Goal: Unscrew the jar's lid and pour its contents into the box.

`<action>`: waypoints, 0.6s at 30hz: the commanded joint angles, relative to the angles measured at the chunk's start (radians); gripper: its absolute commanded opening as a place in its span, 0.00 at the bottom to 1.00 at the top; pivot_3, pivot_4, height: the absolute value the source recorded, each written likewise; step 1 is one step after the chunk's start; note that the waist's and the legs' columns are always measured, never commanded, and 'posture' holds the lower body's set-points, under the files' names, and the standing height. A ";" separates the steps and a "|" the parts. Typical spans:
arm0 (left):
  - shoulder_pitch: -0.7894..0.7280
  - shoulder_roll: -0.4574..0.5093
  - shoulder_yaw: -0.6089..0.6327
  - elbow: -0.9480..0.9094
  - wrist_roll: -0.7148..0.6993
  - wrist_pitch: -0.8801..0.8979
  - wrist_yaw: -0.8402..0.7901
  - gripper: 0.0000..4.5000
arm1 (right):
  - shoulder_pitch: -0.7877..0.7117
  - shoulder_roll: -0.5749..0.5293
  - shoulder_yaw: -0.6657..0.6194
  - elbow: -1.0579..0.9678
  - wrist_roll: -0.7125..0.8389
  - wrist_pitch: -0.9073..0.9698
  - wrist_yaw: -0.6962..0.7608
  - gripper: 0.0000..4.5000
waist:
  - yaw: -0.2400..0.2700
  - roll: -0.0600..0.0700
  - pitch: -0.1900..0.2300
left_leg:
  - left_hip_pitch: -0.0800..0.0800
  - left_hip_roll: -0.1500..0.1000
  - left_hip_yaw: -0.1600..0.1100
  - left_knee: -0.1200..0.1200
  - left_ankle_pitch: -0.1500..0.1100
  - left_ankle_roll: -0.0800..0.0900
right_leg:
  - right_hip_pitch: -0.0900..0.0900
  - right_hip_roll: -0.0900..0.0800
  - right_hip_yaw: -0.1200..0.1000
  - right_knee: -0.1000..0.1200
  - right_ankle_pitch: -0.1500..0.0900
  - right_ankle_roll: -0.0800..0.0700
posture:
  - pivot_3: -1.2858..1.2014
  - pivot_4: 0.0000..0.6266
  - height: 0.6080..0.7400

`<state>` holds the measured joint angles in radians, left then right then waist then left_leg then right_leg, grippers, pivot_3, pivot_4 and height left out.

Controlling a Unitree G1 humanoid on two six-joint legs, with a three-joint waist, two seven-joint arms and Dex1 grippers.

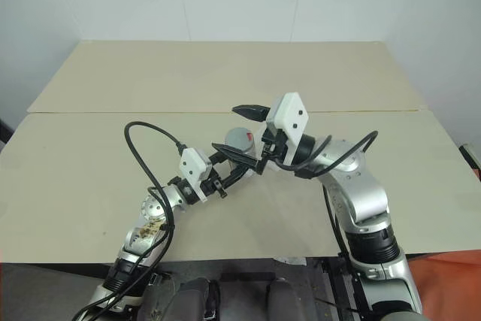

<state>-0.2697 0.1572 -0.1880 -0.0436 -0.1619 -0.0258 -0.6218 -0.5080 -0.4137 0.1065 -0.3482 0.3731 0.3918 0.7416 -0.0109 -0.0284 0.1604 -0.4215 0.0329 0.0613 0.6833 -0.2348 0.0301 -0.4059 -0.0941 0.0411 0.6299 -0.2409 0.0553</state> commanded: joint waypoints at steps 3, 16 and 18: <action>0.003 -0.012 -0.004 -0.033 -0.005 -0.032 0.009 0.45 | 0.008 -0.003 -0.003 -0.001 -0.051 -0.041 -0.035 1.00 | 0.000 0.000 0.000 | 0.000 0.000 0.000 0.000 0.000 0.000 | 0.000 0.000 0.000 0.000 0.000 0.000 | 0.52 0.24 1.00; 0.001 -0.016 0.002 -0.030 -0.010 -0.031 0.023 0.45 | 0.002 0.021 -0.016 0.043 -0.085 -0.078 -0.040 1.00 | -0.001 0.000 0.000 | 0.000 0.000 0.000 0.000 0.000 0.000 | 0.000 0.001 0.000 0.000 0.000 0.000 | 0.52 0.24 1.00; 0.001 -0.016 0.004 -0.027 -0.010 -0.033 0.023 0.45 | 0.015 0.012 -0.022 0.044 -0.089 -0.087 -0.036 1.00 | -0.001 0.000 0.000 | 0.000 0.000 0.000 0.000 0.000 0.000 | 0.000 0.001 0.000 0.000 0.000 0.000 | 0.52 0.24 1.00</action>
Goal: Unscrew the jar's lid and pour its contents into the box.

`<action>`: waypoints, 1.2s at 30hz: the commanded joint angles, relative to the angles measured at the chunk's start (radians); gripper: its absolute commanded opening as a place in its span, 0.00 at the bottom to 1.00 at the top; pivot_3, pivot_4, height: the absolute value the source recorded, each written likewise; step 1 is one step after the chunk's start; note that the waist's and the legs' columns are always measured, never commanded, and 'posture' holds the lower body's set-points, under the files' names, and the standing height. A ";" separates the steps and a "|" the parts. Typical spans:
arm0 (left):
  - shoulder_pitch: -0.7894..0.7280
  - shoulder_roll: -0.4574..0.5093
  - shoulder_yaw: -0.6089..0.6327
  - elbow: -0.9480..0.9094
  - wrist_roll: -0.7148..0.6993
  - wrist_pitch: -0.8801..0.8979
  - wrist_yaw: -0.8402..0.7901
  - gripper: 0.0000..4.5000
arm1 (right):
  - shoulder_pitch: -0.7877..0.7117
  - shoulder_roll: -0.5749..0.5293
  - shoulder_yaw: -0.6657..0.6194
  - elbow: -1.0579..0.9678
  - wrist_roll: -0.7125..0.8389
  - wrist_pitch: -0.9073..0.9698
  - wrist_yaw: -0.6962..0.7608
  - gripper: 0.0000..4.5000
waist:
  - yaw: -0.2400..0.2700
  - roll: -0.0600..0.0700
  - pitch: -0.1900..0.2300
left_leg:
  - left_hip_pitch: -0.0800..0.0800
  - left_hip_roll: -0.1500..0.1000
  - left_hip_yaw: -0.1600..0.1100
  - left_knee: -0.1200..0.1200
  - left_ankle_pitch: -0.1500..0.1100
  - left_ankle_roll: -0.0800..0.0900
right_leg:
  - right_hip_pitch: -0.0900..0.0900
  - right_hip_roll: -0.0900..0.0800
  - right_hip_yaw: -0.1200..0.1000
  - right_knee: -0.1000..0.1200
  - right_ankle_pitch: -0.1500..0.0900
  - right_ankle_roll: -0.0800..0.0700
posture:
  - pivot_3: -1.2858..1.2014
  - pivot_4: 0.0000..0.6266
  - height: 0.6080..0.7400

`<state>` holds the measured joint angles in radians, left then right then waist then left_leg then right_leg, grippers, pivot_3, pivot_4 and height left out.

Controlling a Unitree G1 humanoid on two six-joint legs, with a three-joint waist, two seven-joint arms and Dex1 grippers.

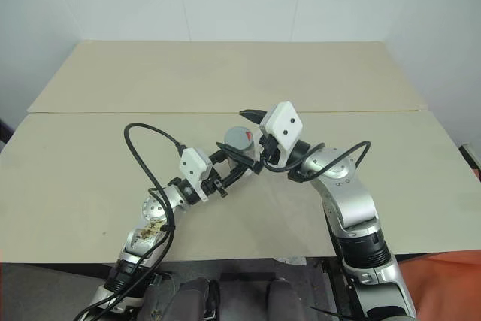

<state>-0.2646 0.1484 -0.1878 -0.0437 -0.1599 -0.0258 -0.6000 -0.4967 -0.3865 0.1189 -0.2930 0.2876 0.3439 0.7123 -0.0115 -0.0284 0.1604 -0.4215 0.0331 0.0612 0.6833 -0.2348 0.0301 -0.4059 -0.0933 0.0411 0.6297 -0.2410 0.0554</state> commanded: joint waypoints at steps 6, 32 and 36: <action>0.000 -0.004 0.004 -0.018 -0.009 -0.037 0.001 0.45 | 0.036 -0.035 -0.050 -0.021 0.002 -0.051 0.002 1.00 | 0.000 0.000 0.000 | 0.000 0.000 0.000 0.000 0.000 0.000 | 0.000 0.000 0.000 0.000 0.000 0.000 | 0.52 0.24 1.00; 0.003 0.007 0.031 0.041 -0.039 -0.106 -0.041 0.45 | 0.128 -0.130 -0.139 -0.080 0.131 -0.123 0.139 1.00 | 0.000 0.000 0.000 | 0.000 0.000 0.000 0.000 0.000 0.000 | 0.001 0.000 0.000 0.000 0.000 0.000 | 0.52 0.24 1.00; 0.002 0.000 0.032 0.041 -0.040 -0.113 -0.037 0.45 | 0.102 -0.102 -0.108 -0.102 0.133 -0.100 0.108 1.00 | -0.001 0.000 0.000 | 0.000 0.000 0.000 0.000 0.000 0.000 | 0.001 0.000 0.000 0.000 0.000 0.000 | 0.52 0.24 1.00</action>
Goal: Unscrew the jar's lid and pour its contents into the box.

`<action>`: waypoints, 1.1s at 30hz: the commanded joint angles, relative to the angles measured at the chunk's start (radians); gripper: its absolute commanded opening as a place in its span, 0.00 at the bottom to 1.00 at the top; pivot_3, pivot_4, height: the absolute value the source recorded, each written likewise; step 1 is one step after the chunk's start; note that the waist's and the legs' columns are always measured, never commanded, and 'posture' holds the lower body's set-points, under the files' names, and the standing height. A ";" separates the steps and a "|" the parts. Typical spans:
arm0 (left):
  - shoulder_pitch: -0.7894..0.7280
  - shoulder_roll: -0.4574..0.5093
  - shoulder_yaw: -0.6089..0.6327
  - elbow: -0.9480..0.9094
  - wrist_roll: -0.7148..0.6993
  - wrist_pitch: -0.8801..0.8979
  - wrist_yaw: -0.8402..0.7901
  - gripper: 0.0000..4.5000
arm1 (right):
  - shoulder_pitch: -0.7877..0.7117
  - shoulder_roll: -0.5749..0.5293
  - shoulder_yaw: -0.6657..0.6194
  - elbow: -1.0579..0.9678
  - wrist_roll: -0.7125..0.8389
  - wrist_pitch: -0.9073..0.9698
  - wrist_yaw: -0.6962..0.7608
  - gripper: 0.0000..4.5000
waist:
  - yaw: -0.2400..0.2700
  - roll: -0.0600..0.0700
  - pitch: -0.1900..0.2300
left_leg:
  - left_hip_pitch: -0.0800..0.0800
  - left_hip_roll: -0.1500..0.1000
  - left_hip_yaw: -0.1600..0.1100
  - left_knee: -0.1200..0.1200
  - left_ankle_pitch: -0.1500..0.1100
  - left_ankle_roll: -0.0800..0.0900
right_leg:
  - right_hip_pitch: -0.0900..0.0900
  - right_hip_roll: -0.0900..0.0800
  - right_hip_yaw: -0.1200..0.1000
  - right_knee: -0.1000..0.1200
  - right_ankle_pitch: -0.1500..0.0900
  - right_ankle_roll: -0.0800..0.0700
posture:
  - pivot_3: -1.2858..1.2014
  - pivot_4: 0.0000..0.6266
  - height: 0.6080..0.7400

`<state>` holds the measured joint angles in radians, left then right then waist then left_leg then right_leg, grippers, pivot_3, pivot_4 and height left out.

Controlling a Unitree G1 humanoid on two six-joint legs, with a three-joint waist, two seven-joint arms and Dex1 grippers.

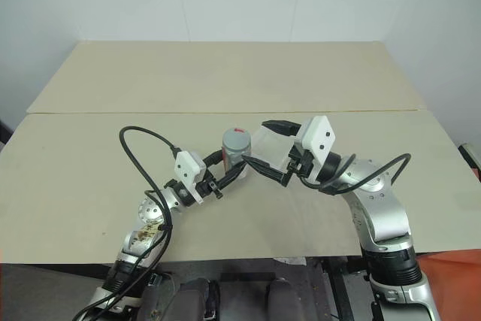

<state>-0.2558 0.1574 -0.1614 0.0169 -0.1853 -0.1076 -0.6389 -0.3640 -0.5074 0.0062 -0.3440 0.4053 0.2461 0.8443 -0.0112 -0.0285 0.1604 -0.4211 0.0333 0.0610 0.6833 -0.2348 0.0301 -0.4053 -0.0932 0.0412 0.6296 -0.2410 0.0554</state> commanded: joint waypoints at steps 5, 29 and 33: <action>-0.001 -0.017 0.014 -0.033 -0.021 -0.030 0.014 0.45 | -0.105 0.106 0.065 0.004 -0.032 -0.008 -0.089 1.00 | -0.002 0.000 0.000 | 0.001 0.000 0.000 0.000 0.000 0.000 | 0.000 0.000 0.000 0.001 0.000 0.000 | 0.52 0.24 1.00; 0.014 -0.018 0.031 -0.043 -0.071 -0.049 0.001 0.45 | -0.149 0.123 0.062 0.110 -0.068 -0.027 -0.088 1.00 | 0.000 0.000 0.000 | 0.000 0.000 0.000 0.000 0.000 0.000 | 0.000 0.000 0.000 0.000 0.000 0.000 | 0.52 0.24 1.00; 0.022 -0.014 0.032 -0.028 -0.075 -0.070 -0.020 0.45 | -0.123 0.107 0.043 0.083 -0.051 -0.017 -0.093 1.00 | 0.000 0.000 0.000 | 0.000 0.000 0.000 0.000 0.000 0.000 | 0.000 0.000 0.000 0.000 0.000 0.000 | 0.52 0.24 1.00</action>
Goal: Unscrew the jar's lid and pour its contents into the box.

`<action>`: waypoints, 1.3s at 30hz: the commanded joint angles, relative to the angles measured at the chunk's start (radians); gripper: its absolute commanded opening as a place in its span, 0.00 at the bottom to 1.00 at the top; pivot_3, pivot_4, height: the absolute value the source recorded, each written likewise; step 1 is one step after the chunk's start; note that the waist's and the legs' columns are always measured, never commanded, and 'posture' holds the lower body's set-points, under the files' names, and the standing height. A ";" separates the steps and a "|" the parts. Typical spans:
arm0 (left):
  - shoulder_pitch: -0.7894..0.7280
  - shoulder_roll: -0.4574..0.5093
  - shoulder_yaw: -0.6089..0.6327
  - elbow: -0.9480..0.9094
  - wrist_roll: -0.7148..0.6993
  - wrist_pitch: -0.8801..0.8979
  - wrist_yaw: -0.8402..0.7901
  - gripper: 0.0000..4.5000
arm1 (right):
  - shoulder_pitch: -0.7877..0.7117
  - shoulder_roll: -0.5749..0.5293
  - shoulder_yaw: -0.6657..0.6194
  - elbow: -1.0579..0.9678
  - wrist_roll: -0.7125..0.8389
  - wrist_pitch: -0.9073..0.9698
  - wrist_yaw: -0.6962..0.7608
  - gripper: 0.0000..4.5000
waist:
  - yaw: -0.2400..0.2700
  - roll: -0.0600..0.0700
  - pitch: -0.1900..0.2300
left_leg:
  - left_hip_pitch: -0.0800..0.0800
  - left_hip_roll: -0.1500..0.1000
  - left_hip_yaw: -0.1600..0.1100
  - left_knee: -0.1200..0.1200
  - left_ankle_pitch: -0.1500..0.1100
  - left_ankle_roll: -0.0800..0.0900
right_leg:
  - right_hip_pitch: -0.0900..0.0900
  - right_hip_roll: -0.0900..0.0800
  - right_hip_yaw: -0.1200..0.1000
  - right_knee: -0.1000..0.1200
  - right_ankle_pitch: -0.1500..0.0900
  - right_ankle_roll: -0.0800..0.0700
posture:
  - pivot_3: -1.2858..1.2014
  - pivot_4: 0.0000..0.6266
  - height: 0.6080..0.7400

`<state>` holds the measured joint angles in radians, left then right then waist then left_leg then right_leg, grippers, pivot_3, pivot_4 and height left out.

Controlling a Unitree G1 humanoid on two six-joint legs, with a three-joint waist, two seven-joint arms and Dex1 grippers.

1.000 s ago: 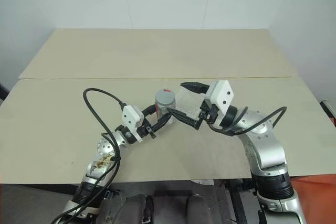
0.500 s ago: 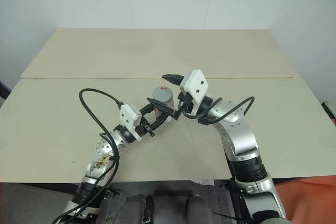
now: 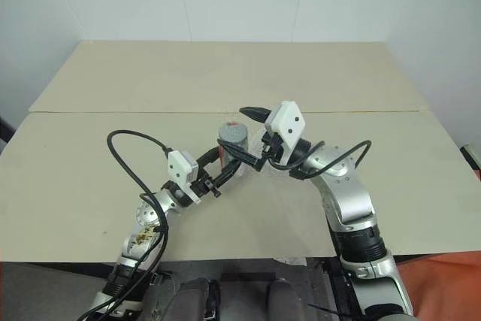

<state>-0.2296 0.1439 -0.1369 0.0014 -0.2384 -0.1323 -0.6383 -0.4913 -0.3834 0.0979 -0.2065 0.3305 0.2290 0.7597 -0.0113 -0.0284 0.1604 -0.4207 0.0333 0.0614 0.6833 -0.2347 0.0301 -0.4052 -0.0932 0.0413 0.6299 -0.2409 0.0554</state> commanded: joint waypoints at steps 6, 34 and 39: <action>0.000 0.002 0.007 0.003 -0.027 -0.067 -0.048 0.45 | 0.045 -0.060 -0.072 -0.080 0.038 -0.009 0.011 1.00 | 0.000 0.000 0.000 | 0.000 0.000 0.000 0.000 0.000 0.000 | 0.000 0.000 0.000 0.000 0.000 0.000 | 0.52 0.24 1.00; -0.012 -0.015 0.019 0.044 0.002 -0.150 -0.025 0.45 | 0.109 -0.155 -0.120 -0.181 0.123 0.013 0.080 1.00 | -0.001 0.000 0.000 | 0.000 0.000 0.000 0.000 0.000 0.000 | 0.000 0.000 0.000 0.000 0.000 0.000 | 0.52 0.24 1.00; -0.024 -0.032 0.019 0.068 0.014 -0.190 -0.007 0.45 | 0.042 -0.079 -0.064 -0.190 0.112 0.035 0.025 1.00 | -0.001 0.000 0.000 | 0.001 0.000 0.000 0.000 0.000 0.000 | 0.001 0.000 0.000 0.000 0.000 0.000 | 0.52 0.24 1.00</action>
<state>-0.2342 0.1188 -0.1211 0.0805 -0.2244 -0.2874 -0.6533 -0.4222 -0.4747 0.0203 -0.3575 0.4364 0.2621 0.8039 -0.0128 -0.0284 0.1604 -0.4200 0.0334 0.0611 0.6834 -0.2347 0.0302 -0.4047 -0.0928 0.0416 0.6302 -0.2409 0.0553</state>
